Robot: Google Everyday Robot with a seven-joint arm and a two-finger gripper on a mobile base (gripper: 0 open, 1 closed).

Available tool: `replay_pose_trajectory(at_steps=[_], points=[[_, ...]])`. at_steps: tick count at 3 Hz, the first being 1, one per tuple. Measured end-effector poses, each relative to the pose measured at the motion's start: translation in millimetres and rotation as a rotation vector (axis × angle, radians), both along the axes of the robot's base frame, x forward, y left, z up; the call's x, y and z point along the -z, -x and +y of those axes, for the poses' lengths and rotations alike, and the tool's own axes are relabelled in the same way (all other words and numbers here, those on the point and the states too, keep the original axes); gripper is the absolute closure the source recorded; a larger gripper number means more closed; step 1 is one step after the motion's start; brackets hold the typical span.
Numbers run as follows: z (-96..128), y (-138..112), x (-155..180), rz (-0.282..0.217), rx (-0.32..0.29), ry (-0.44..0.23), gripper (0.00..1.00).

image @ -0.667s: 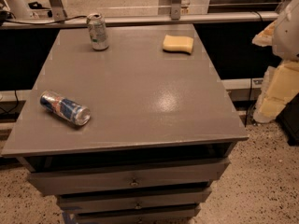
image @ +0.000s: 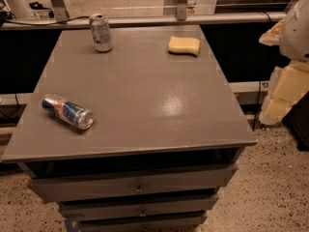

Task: Move 7up can near sponge

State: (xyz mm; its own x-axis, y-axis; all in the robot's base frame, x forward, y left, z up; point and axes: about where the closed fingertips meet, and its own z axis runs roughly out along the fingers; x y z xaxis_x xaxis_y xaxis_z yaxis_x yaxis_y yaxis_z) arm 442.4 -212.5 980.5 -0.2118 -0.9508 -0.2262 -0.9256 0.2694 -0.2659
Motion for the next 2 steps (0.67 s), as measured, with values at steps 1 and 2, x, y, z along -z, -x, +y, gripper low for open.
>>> replay_pose_trajectory(at_steps=[1, 2], points=[[15.1, -20.4, 5.8, -0.037, -0.018, -0.085, 0.0], [62.5, -69.4, 17.3, -0.107, -0.092, -0.252, 0.0]])
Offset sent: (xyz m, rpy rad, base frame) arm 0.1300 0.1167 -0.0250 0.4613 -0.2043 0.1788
